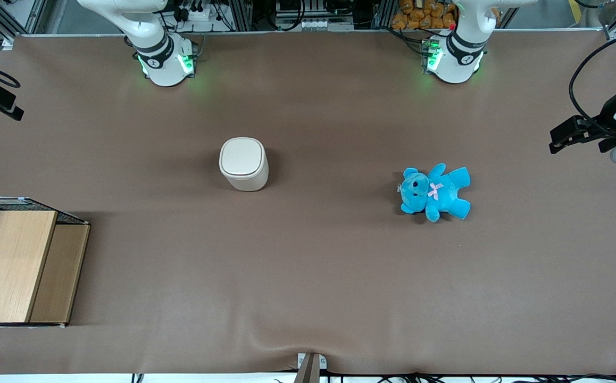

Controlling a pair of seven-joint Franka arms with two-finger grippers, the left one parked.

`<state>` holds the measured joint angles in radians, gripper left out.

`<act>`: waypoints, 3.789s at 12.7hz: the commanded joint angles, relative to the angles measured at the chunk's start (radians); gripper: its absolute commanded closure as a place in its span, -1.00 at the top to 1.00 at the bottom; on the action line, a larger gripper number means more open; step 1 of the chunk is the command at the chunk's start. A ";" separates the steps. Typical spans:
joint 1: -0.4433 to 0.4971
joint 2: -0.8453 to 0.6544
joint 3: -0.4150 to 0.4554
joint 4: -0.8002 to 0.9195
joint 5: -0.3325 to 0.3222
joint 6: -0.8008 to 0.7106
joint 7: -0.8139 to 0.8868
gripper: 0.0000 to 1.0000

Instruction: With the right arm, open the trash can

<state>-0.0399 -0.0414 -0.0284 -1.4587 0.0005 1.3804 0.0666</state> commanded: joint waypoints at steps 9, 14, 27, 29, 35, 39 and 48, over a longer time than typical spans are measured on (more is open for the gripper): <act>0.060 0.052 0.016 0.026 0.022 -0.018 -0.014 1.00; 0.199 0.101 0.016 0.005 0.021 -0.056 -0.001 1.00; 0.506 0.296 0.015 -0.276 0.176 0.181 0.245 -1.00; 0.547 0.299 0.015 -0.328 0.176 0.276 0.297 -1.00; 0.575 0.393 0.015 -0.351 0.176 0.348 0.303 -1.00; 0.589 0.397 0.016 -0.405 0.177 0.420 0.303 -1.00; 0.595 0.446 0.016 -0.451 0.179 0.494 0.305 -1.00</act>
<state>0.5412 0.3743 -0.0050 -1.8505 0.1660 1.7926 0.3617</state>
